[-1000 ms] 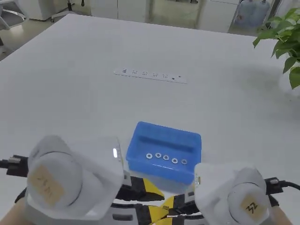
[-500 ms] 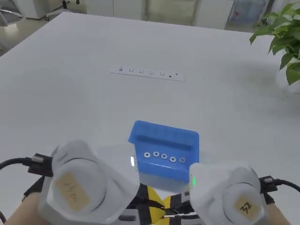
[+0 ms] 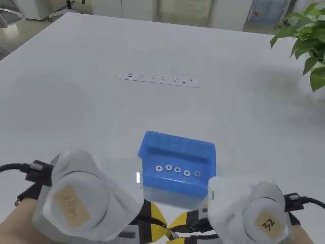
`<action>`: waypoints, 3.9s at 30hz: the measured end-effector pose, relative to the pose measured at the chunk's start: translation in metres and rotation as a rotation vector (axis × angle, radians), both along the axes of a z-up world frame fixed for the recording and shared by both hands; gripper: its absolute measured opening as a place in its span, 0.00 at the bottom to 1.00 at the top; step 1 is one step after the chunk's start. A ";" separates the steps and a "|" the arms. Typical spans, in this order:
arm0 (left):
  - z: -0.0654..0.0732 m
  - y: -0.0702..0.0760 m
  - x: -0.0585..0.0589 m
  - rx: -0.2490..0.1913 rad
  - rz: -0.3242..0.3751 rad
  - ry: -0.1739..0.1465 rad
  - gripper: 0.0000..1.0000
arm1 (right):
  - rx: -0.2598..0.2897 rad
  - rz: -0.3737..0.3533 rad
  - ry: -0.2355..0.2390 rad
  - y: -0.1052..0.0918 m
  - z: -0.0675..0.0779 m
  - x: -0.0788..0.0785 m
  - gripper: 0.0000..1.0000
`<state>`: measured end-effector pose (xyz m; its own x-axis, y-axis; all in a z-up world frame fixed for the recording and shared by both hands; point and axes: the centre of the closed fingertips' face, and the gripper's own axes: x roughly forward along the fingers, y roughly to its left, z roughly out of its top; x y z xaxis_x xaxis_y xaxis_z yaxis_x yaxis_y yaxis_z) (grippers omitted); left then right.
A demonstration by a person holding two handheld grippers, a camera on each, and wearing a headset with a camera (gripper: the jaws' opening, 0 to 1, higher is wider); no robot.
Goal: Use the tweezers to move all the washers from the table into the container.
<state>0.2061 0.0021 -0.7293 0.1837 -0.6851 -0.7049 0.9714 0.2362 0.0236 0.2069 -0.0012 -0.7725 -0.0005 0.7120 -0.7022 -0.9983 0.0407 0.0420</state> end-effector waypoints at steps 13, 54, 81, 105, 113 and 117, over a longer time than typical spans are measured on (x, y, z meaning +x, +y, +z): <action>-0.043 0.036 0.003 0.176 -0.042 0.062 0.00 | 0.032 -0.223 0.061 -0.044 -0.001 0.009 0.09; -0.100 0.053 0.004 0.471 -0.156 0.136 0.00 | -0.030 -0.351 0.023 -0.059 -0.010 0.013 0.12; -0.059 0.101 -0.004 0.198 0.405 0.122 0.39 | 0.142 -0.562 -0.093 -0.067 0.029 0.042 0.66; 0.081 0.137 0.019 -0.394 0.967 -0.275 0.99 | 0.498 -0.906 -0.284 -0.151 0.129 0.074 0.99; 0.096 0.156 0.020 -0.486 1.050 -0.296 0.99 | 0.546 -0.958 -0.293 -0.158 0.140 0.076 0.99; 0.093 0.159 0.019 -0.454 1.053 -0.299 0.99 | 0.560 -0.978 -0.297 -0.164 0.144 0.078 0.99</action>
